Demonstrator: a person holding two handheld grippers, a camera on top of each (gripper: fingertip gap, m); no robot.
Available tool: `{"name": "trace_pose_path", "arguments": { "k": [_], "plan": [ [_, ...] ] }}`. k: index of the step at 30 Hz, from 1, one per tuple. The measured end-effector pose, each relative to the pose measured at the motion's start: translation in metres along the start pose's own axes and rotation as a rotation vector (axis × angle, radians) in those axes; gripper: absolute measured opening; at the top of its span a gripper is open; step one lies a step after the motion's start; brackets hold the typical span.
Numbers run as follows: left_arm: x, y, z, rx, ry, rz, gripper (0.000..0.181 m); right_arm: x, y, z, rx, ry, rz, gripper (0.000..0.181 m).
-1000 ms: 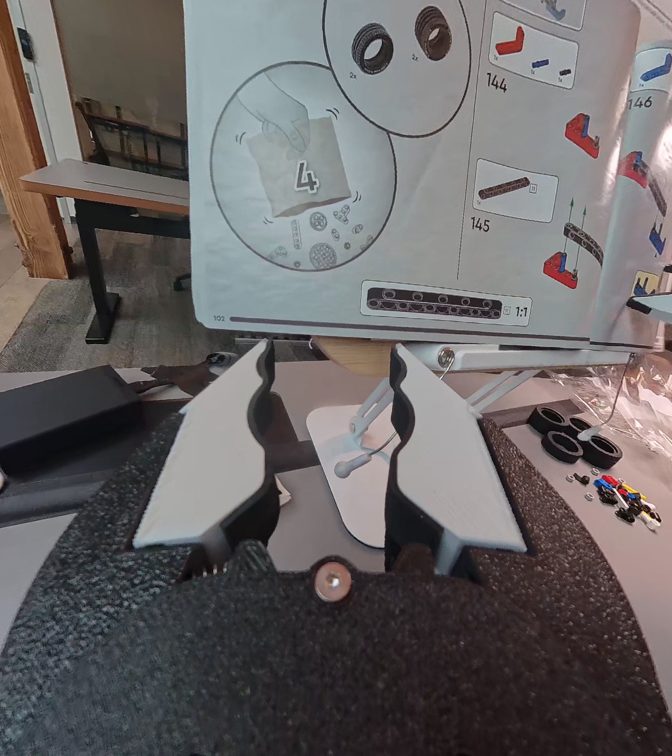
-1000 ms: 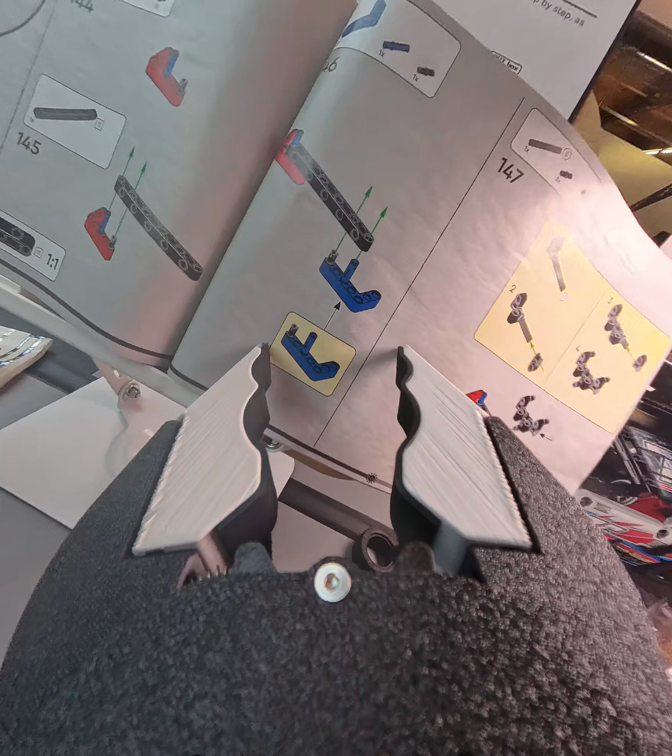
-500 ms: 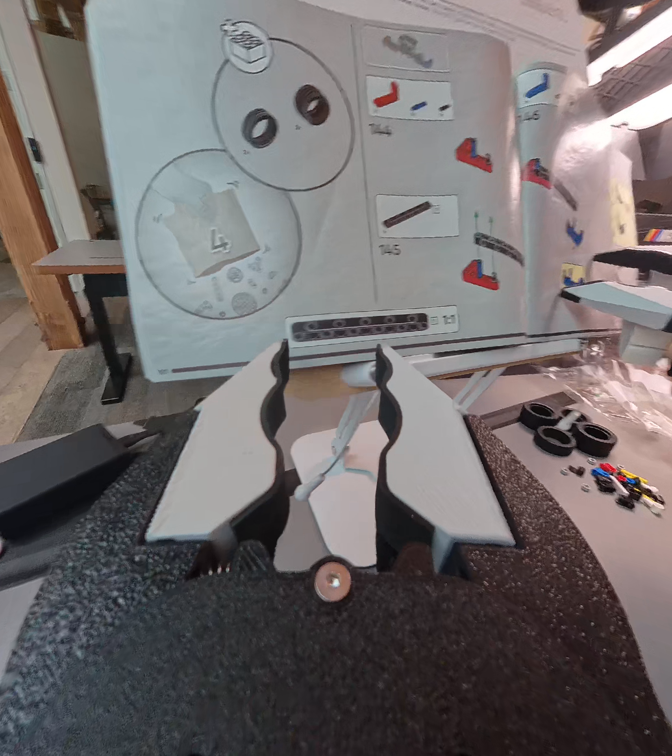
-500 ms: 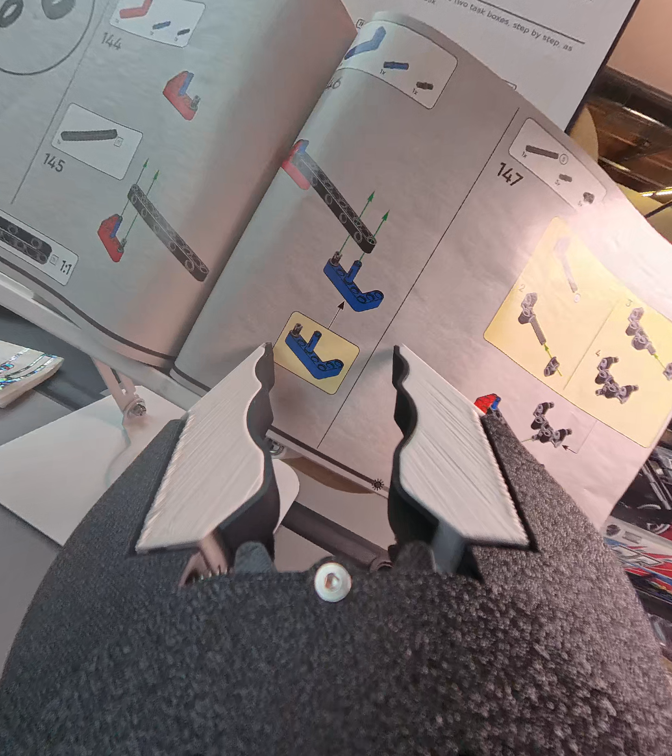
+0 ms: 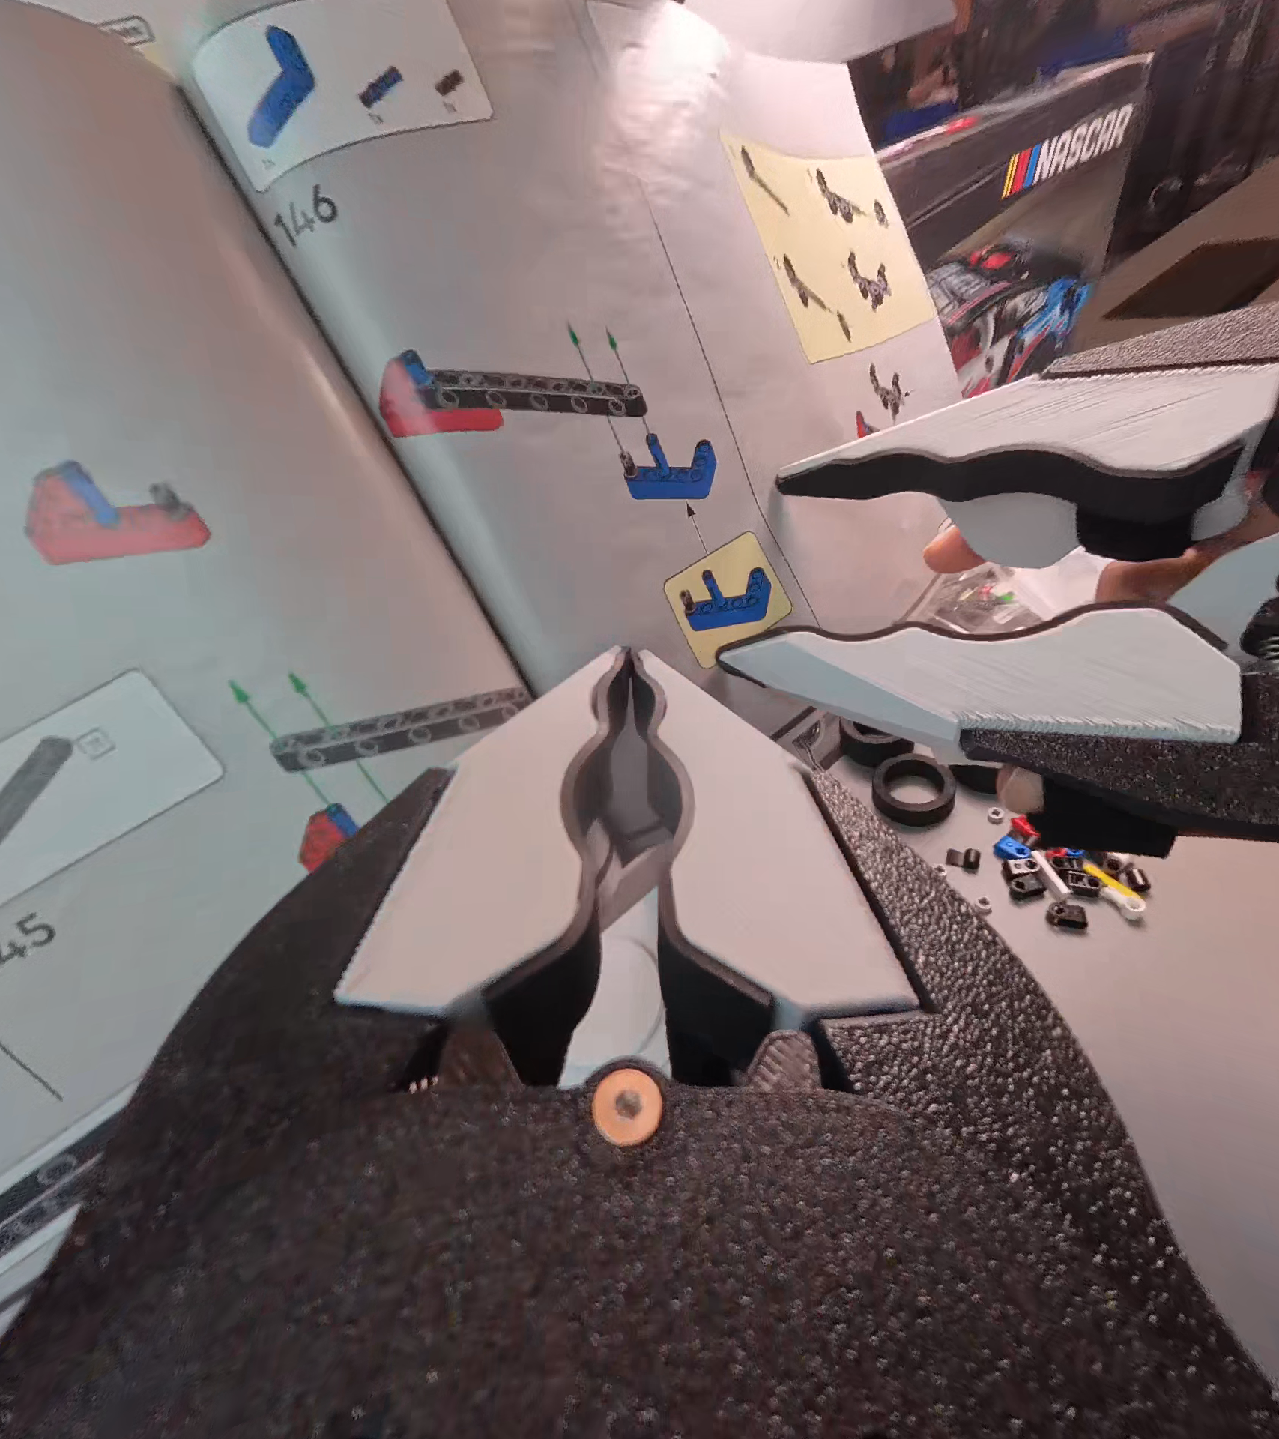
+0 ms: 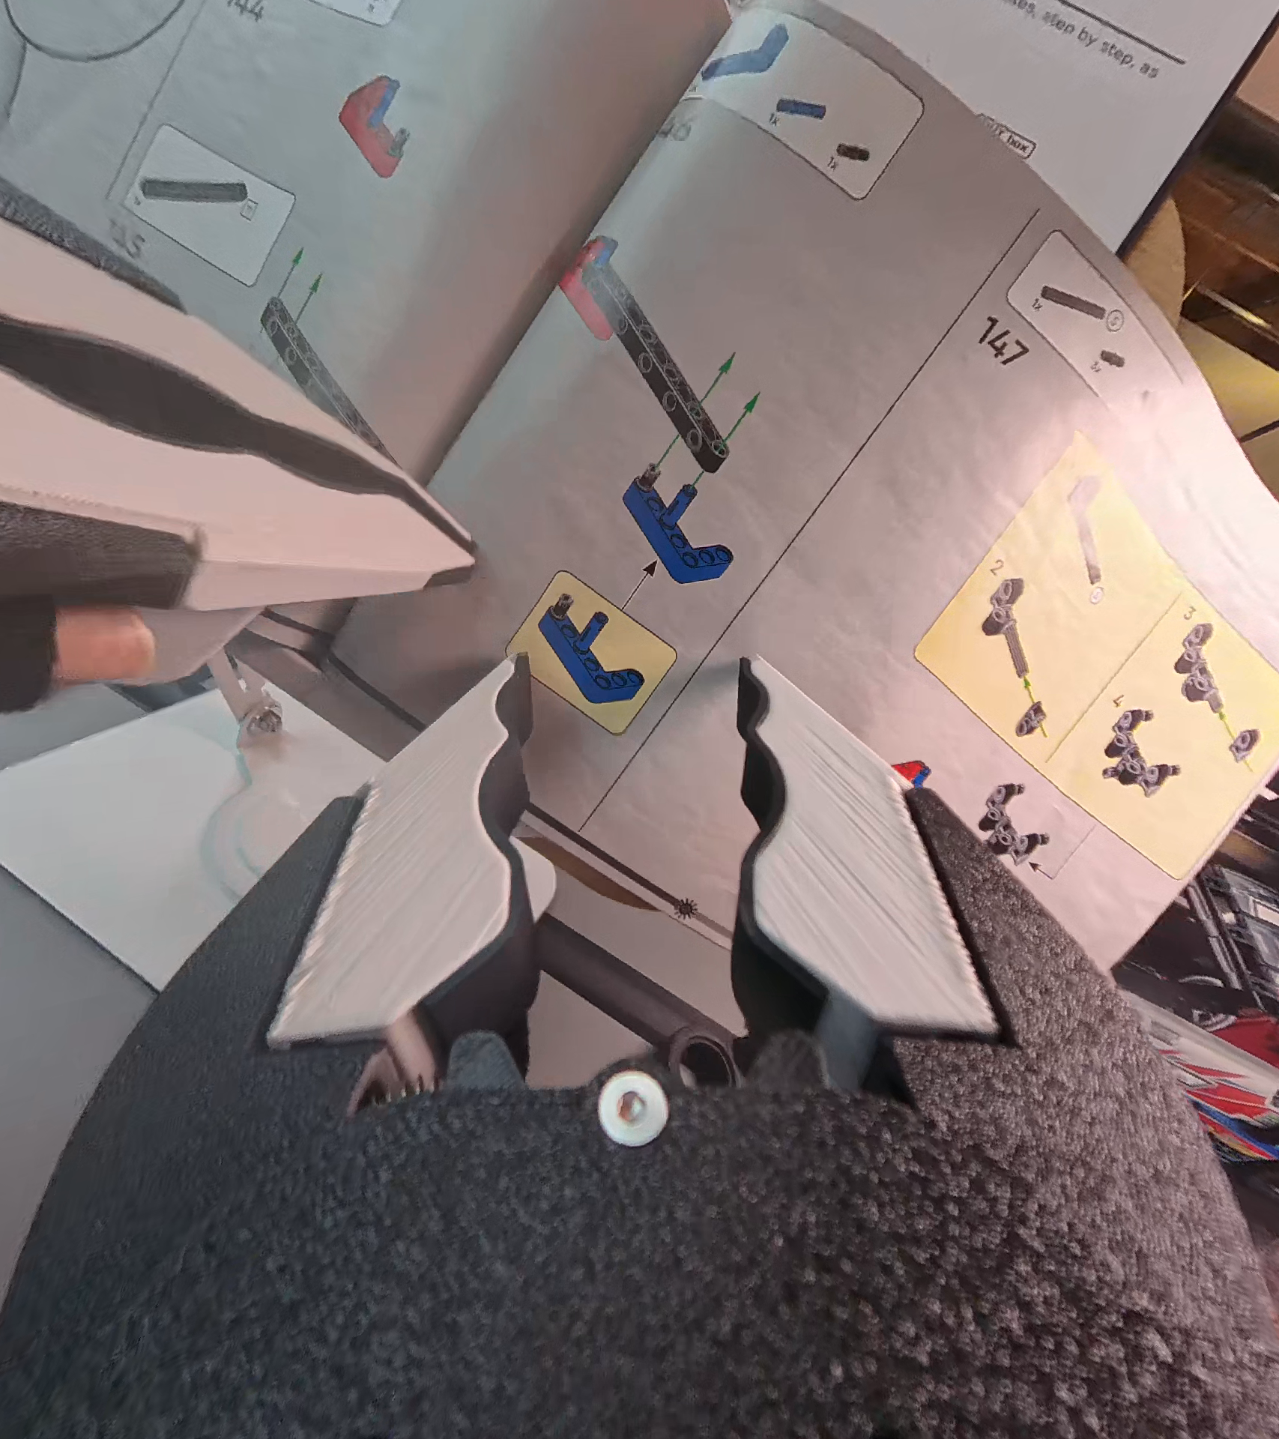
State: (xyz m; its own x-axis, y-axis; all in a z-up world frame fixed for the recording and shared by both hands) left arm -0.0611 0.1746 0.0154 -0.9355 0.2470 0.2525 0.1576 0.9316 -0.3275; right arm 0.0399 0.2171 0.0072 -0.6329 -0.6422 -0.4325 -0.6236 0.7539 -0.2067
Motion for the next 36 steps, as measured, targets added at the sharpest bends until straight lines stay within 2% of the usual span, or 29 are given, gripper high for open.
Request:
{"name": "trace_pose_path", "arguments": {
  "k": [5,9,11,14,15,17,18,22,25,30,33,36],
  "plan": [
    [-0.003,0.009,-0.006,0.077,0.078,-0.063,0.0,-0.003,-0.008,0.017,0.059,0.021,-0.014,0.05],
    [-0.005,0.01,-0.005,0.077,0.116,-0.088,0.0,0.015,-0.022,0.042,0.107,0.057,-0.044,0.042],
    [-0.005,0.01,-0.005,0.078,0.127,-0.1,0.0,0.03,-0.019,0.055,0.151,0.032,-0.055,0.035],
    [-0.006,0.011,-0.005,0.082,0.137,-0.114,0.0,0.046,0.001,0.069,0.229,0.005,-0.07,0.033],
    [-0.006,0.012,-0.005,0.086,0.145,-0.119,0.0,0.047,0.006,0.071,0.244,-0.011,-0.061,0.028],
    [-0.007,0.012,-0.005,0.096,0.171,-0.128,0.0,0.041,0.005,0.067,0.241,-0.076,0.0,0.0],
    [-0.007,0.012,-0.005,0.099,0.177,-0.127,0.0,0.036,0.0,0.063,0.234,-0.111,0.038,0.0],
    [-0.006,0.013,-0.005,0.098,0.166,-0.103,0.0,0.027,-0.013,0.053,0.295,-0.455,0.234,0.001],
    [-0.007,0.015,-0.005,0.099,0.19,-0.129,0.0,0.026,-0.014,0.046,0.357,-0.702,0.314,0.001],
    [-0.007,0.015,-0.004,0.094,0.19,-0.124,0.0,0.02,-0.015,0.036,0.397,-1.189,0.321,0.0],
    [-0.007,0.013,-0.003,0.082,0.186,-0.118,0.0,0.015,-0.012,0.027,0.351,-1.511,0.315,0.0],
    [-0.006,0.011,-0.003,0.064,0.165,-0.112,0.0,0.013,-0.008,0.022,0.292,-1.634,0.312,0.002]
  ]
}}
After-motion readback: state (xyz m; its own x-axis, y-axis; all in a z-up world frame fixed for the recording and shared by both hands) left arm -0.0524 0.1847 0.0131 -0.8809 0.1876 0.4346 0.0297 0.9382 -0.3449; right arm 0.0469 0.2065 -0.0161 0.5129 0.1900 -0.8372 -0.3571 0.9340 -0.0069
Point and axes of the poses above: each gripper's, where its closed fingertips meet, y out along the fingers, z out of its underside, x = y × z across the jaws, the point moved 7 cm from there along -y, back along the fingers, and after that the axes turned 10 degrees about x, right-handed, at the moved point
